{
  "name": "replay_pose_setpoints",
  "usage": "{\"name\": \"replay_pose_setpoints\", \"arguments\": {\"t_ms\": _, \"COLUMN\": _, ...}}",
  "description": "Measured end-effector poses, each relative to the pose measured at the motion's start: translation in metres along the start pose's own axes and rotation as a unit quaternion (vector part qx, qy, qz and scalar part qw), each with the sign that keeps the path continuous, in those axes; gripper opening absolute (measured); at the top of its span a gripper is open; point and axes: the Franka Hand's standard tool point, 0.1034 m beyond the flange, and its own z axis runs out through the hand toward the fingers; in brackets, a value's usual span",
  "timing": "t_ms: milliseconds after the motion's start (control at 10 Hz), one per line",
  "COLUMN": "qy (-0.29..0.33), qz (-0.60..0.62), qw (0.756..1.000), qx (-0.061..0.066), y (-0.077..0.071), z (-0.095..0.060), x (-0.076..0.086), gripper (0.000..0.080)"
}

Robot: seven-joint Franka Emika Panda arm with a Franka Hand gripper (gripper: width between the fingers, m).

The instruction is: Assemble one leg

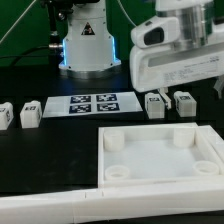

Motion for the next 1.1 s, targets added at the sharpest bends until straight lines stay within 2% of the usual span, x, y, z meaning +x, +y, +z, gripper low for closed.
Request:
{"name": "replay_pose_setpoints", "arguments": {"t_ms": 100, "qy": -0.010, "qz": 0.011, "qw": 1.000, "qx": 0.004, "y": -0.006, "z": 0.002, "x": -0.002, "gripper": 0.0649}}
{"name": "replay_pose_setpoints", "arguments": {"t_ms": 200, "qy": -0.044, "qz": 0.019, "qw": 0.999, "qx": 0.003, "y": -0.008, "z": 0.003, "x": -0.008, "gripper": 0.0649}}
{"name": "replay_pose_setpoints", "arguments": {"t_ms": 300, "qy": -0.109, "qz": 0.020, "qw": 0.994, "qx": -0.001, "y": -0.011, "z": 0.003, "x": -0.016, "gripper": 0.0649}}
{"name": "replay_pose_setpoints", "arguments": {"t_ms": 400, "qy": -0.154, "qz": 0.016, "qw": 0.988, "qx": -0.001, "y": -0.010, "z": 0.003, "x": -0.013, "gripper": 0.0649}}
{"name": "replay_pose_setpoints", "arguments": {"t_ms": 500, "qy": -0.169, "qz": 0.014, "qw": 0.986, "qx": 0.000, "y": -0.006, "z": 0.007, "x": -0.011, "gripper": 0.0649}}
{"name": "replay_pose_setpoints", "arguments": {"t_ms": 700, "qy": -0.275, "qz": 0.018, "qw": 0.961, "qx": 0.000, "y": -0.005, "z": 0.004, "x": -0.022, "gripper": 0.0649}}
{"name": "replay_pose_setpoints", "arguments": {"t_ms": 900, "qy": -0.348, "qz": 0.020, "qw": 0.937, "qx": 0.004, "y": -0.005, "z": 0.006, "x": -0.023, "gripper": 0.0649}}
{"name": "replay_pose_setpoints", "arguments": {"t_ms": 1000, "qy": -0.399, "qz": 0.026, "qw": 0.917, "qx": 0.001, "y": -0.005, "z": 0.008, "x": -0.030, "gripper": 0.0649}}
{"name": "replay_pose_setpoints", "arguments": {"t_ms": 1100, "qy": -0.417, "qz": 0.040, "qw": 0.908, "qx": -0.006, "y": -0.006, "z": 0.016, "x": -0.036, "gripper": 0.0649}}
